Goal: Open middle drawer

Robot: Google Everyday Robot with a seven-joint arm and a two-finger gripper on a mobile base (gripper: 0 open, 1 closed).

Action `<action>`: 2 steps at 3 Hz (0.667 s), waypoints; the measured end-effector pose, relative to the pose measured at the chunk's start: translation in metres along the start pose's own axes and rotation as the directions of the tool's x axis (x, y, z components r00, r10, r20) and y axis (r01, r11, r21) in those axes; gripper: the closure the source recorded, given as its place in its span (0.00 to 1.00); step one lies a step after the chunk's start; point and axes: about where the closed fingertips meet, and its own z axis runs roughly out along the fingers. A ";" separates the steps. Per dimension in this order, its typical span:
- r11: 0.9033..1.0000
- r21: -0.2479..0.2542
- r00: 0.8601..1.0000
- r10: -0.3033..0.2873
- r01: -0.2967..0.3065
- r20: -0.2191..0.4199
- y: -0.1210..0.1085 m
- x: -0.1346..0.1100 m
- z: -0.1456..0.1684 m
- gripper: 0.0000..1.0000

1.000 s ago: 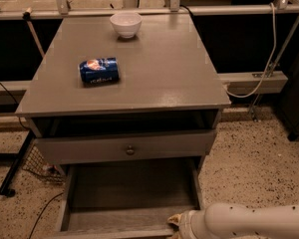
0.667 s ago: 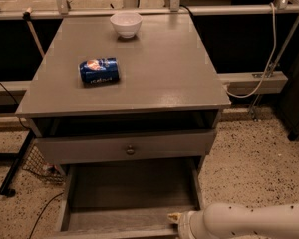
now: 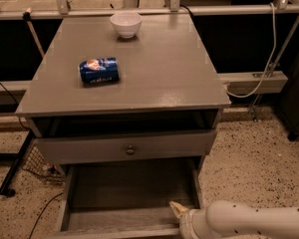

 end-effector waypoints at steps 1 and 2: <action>1.000 0.026 1.000 -0.012 0.011 0.028 -0.017 -0.002 -0.035 0.00; 0.999 0.049 0.999 -0.008 0.006 0.032 -0.031 0.002 -0.073 0.00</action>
Offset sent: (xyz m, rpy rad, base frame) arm 0.0318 -0.0640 0.0893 0.0326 -0.0647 -0.0355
